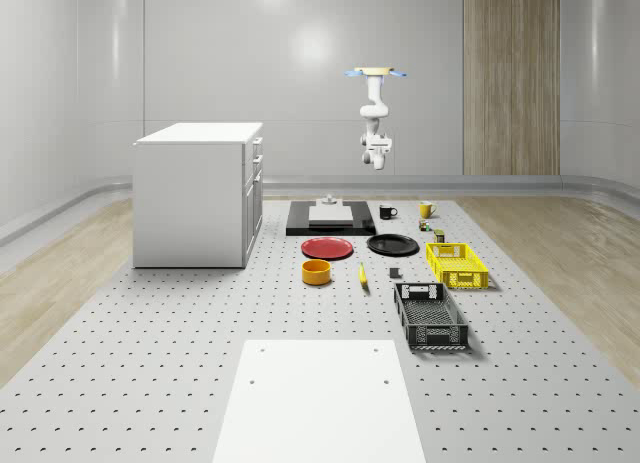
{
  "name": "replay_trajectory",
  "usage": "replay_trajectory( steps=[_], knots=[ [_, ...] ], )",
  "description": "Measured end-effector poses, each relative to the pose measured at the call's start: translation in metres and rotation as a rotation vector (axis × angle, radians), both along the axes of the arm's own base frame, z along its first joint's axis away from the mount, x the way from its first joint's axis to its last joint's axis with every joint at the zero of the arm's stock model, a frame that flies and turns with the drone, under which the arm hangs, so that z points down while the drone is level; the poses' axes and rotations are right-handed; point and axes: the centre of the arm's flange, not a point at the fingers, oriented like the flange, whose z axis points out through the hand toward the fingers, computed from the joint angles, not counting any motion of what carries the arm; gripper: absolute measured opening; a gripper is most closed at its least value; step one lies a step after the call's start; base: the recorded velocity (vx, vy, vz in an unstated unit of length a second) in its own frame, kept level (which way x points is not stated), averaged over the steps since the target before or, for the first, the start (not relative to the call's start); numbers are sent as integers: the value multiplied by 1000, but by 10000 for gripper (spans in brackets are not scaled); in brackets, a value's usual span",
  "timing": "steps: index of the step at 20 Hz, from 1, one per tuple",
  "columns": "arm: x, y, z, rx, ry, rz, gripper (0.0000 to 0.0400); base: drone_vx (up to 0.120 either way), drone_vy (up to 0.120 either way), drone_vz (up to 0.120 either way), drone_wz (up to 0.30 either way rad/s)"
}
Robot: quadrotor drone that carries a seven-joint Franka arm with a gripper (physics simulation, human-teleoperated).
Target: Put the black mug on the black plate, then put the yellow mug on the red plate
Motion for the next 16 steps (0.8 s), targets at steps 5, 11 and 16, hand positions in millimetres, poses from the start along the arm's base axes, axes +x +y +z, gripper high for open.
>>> replay_trajectory(
  steps=[5,11,16],
  knots=[
    [-4,0,37,0,-4,0,400,0,0,0,0],
    [-2,0,71,0,-9,0,400,33,0,0,0],
    [-1,0,85,0,-13,0,400,120,-64,0,0]
  ],
)
